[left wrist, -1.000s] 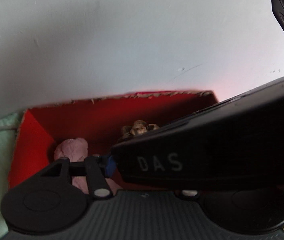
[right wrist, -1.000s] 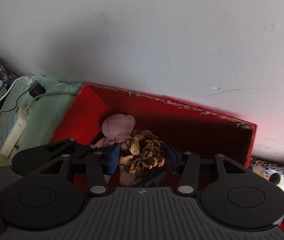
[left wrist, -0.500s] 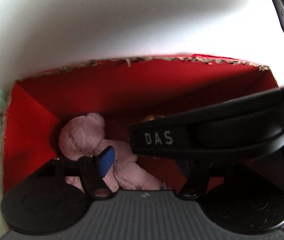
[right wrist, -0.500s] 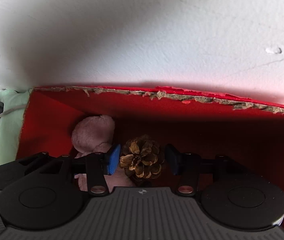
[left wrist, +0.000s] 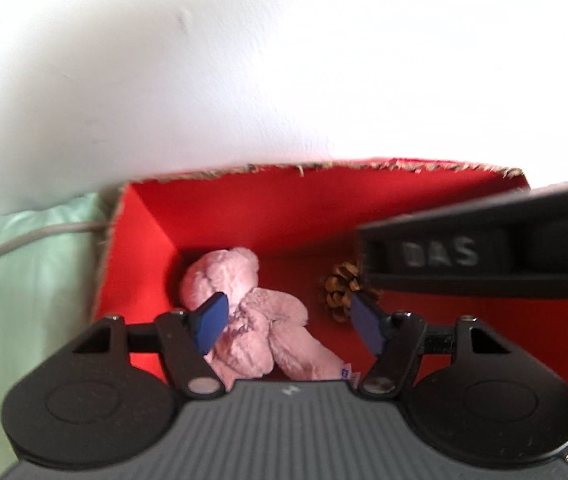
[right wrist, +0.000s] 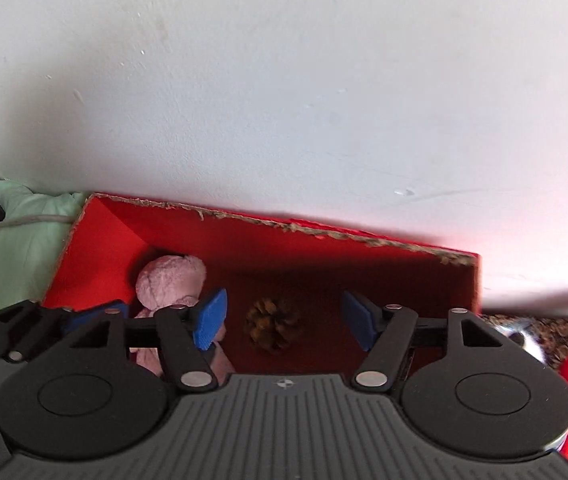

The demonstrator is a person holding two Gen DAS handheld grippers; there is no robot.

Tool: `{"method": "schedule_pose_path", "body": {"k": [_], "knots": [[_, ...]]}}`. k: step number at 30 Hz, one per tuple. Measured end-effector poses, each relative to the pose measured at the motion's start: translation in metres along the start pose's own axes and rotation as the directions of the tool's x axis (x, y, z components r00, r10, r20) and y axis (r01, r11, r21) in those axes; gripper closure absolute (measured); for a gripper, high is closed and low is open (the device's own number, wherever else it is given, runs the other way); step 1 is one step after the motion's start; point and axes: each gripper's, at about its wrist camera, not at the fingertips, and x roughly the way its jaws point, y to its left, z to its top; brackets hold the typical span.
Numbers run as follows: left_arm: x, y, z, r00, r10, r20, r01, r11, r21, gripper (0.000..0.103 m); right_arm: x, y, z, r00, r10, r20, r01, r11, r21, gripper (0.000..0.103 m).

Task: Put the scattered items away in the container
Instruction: 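Move both tools from the box back toward the remaining items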

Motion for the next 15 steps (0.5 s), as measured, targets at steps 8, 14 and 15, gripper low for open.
{"method": "schedule_pose_path", "body": {"k": [8, 14, 15], "knots": [[-0.028, -0.028, 0.009, 0.998, 0.041, 0.050, -0.041, 0.999, 0.012, 0.027, -0.035, -0.033, -0.028, 1.000, -0.014, -0.020, 0.016, 0.995, 0.094, 0.035], [-0.049, -0.066, 0.001, 0.996, 0.007, 0.088, -0.011, 0.999, 0.047, 0.026, -0.067, -0.066, -0.044, 0.998, 0.053, 0.032, -0.059, 0.979, 0.197, 0.037], [-0.054, -0.075, -0.001, 0.995, -0.011, 0.097, 0.006, 0.999, 0.053, 0.026, -0.074, -0.074, -0.048, 0.998, 0.038, 0.049, -0.047, 0.977, 0.207, 0.036]]}}
